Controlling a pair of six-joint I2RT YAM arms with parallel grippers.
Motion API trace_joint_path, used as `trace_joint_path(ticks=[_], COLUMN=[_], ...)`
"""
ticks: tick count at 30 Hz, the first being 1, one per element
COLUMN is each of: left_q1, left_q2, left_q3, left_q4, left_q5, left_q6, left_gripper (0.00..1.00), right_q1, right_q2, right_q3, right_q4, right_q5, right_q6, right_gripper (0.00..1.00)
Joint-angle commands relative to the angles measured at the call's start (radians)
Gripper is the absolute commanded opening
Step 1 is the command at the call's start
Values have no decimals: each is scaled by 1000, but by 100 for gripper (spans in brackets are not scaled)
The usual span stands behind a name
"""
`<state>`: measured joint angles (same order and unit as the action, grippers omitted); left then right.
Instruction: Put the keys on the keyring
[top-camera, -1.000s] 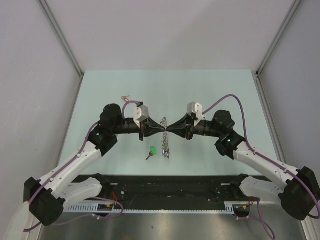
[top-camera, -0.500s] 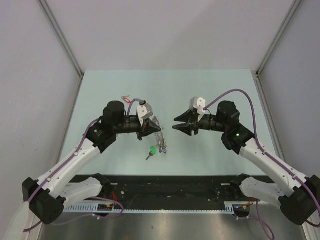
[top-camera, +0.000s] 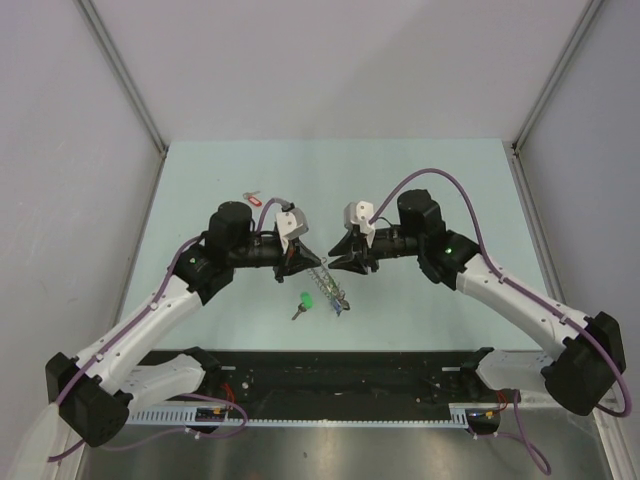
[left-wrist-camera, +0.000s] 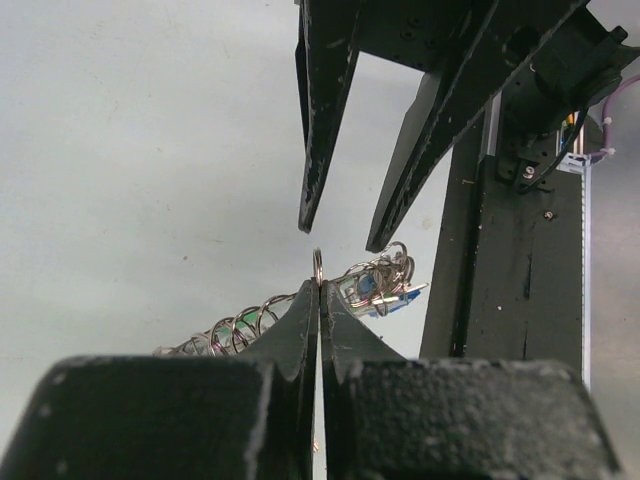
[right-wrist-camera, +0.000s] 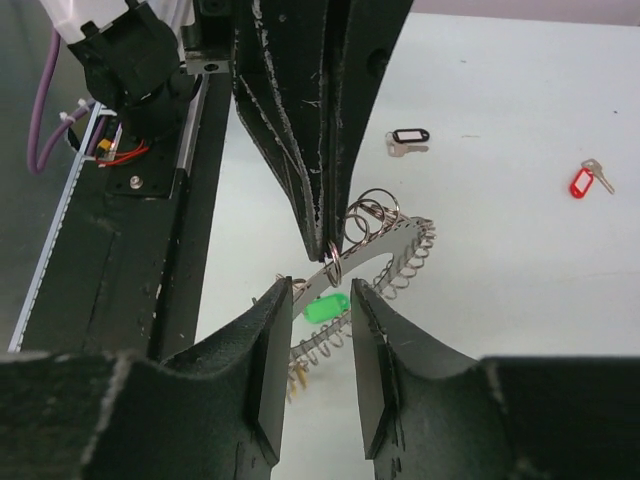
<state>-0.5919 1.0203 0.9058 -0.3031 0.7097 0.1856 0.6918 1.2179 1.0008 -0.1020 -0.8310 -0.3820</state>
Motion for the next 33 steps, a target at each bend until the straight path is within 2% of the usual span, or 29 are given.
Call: trace_joint_path(ticks=[1,7,18,21,23,24,25,26,28,29,33], left_q1=[-6,-8,-8,-8,-8,-8,-8,-8,-6,-6,1], left_q2=[-8,-6,4,6,1,-2,-5,-18,-41,-75,-178], left_q3=[53,51,51,51,51,50,48,48,36,28,-36], left_q4=[33,35,33,36,42,42,45,53,68,99,218], left_q5=[36,53,66,68,66,66,62,57,42,31,-33], left_q6=[22,20,12,12,11,9,9,9,12,11,-23], left_gripper=[0,0,0,0,0,1,2,11,19,31,38], right_q1=[14,20,40,41,41,41,41,41,38,32,14], right_q2=[22,48,88,92,89,88,85,72,57,45,-23], right_q3=[59,76,104,108,110,110,110,108,108,108,69], right_q4=[-25,-19,-42,-54,-59,-59,-59,-58,-56,-51,19], right_q5=[-30,-33,-17,-19,-16,-11,-4,0,10,13,26], right_q6=[-51,-57,-81,-87,-89,-87,-81,-77,-63,-55,8], right_gripper=[33,28,26,17,1,0,0,0,0,0,0])
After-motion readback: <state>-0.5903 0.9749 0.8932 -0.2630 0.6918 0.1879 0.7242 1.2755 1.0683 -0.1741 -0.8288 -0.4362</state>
